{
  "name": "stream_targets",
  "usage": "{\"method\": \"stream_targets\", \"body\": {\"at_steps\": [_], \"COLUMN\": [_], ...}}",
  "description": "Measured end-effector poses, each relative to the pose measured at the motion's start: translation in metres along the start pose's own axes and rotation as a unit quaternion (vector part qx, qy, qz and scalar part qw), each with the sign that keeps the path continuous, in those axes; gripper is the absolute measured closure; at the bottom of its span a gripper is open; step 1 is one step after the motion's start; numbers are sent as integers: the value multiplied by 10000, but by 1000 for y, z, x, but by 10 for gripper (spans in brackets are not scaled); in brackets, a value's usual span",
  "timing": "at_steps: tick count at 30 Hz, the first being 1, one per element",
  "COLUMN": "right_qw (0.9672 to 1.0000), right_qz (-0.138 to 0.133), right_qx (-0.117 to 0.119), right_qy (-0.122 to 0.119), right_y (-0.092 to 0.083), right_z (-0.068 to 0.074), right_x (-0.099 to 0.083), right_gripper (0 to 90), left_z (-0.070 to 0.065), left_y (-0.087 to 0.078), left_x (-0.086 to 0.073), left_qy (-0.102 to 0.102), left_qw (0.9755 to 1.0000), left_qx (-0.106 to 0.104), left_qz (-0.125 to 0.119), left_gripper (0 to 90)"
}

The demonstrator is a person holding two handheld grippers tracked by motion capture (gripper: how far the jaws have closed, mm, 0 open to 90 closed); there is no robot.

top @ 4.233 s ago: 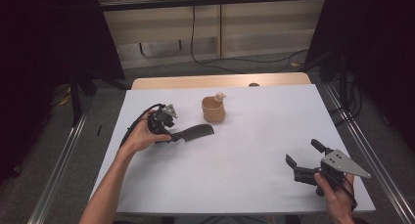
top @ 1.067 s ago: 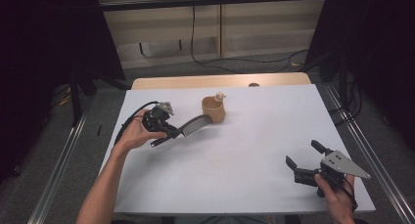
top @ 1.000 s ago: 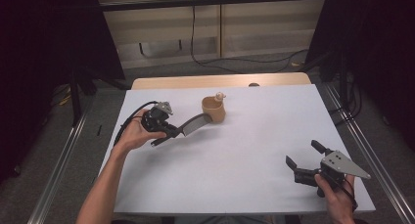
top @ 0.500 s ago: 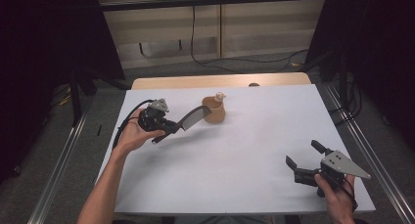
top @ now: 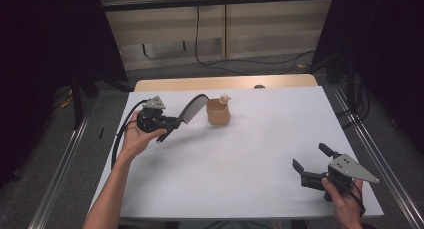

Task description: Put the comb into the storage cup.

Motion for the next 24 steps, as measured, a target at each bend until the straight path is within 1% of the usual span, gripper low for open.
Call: {"method": "stream_targets", "body": {"at_steps": [2, 4, 5, 6, 7, 8, 9, 10, 11, 13, 14, 15, 17, 18, 19, 20, 21, 22, 23, 24], "right_qw": [10000, 10000, 10000, 10000, 10000, 10000, 10000, 10000, 10000, 10000, 10000, 10000, 10000, 10000, 10000, 10000, 10000, 10000, 10000, 10000], "right_qz": [2, -5, 4, 0, -3, -4, -2, -7, -7, -5, -9, -9, -8, -4, -3, -3, -7, -8, -15, -22], "right_qx": [-3, 1, -4, 5, 3, 4, 6, 4, 6, 5, 6, 5, 2, -1, 2, -1, -1, -21, -18, -20], "right_qy": [-4, -14, -4, 1, -2, 3, 2, -6, -2, 3, 0, -3, 1, 8, 8, 7, 7, 15, 18, 22], "right_y": [0, 0, 0, 0, 0, 0, 0, 0, 0, 0, 0, 0, 0, 0, 0, 0, 0, 0, 0, 0], "right_z": [0, 0, 0, 0, 0, 0, 0, 0, 0, 0, 0, 0, 0, 0, 0, 0, 0, 0, 0, 0], "right_x": [0, 0, 0, 0, 0, 0, 0, 0, 0, 0, 0, 0, 0, 0, 0, 0, 0, 0, 0, 0], "right_gripper": [1, 1, 1, 2, 1, 1, 1, 1, 1, 1, 1, 1, 1, 1, 1, 1, 1, 1, 1, 1], "left_z": [-1, -3, -4, -4, -4, -5, -5, -5, -5, -6, -5, -6, -6, -6, -6, -7, -7, -8, -8, -8], "left_y": [0, -2, -2, -3, -3, -3, -3, -3, -3, -3, -4, -4, -5, -5, -5, -5, -5, -5, -5, -5], "left_x": [0, 1, 2, 3, 3, 4, 5, 6, 6, 7, 8, 8, 9, 10, 10, 11, 11, 12, 12, 14], "left_qy": [-5, 9, -8, 15, 36, 11, -7, 69, 72, 7, 44, -31, -15, 60, 60, -14, -14, -16, -16, 32], "left_qw": [10000, 9999, 9998, 9998, 9996, 9995, 9991, 9991, 9989, 9982, 9980, 9977, 9973, 9968, 9968, 9961, 9961, 9951, 9951, 9936], "left_qx": [11, 10, 50, 22, 41, 44, 42, 64, 88, 109, 143, 117, 148, 215, 215, 146, 146, 161, 161, 230], "left_qz": [-22, -148, -204, -214, -292, -319, -419, -420, -465, -591, -619, -666, -712, -770, -770, -870, -870, -977, -977, -1106], "left_gripper": [729, 728, 729, 728, 728, 728, 728, 728, 728, 728, 728, 728, 728, 728, 728, 728, 728, 728, 728, 728]}}
Point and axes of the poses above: each handheld gripper's, and its own axes: y roughly forward along the jaws, x roughly out of its top, z roughly to its left, the point moved 1 cm from there along y, roughly forward along the jaws, and after that the axes turned 11 degrees about -z, right-handed, at the moved point
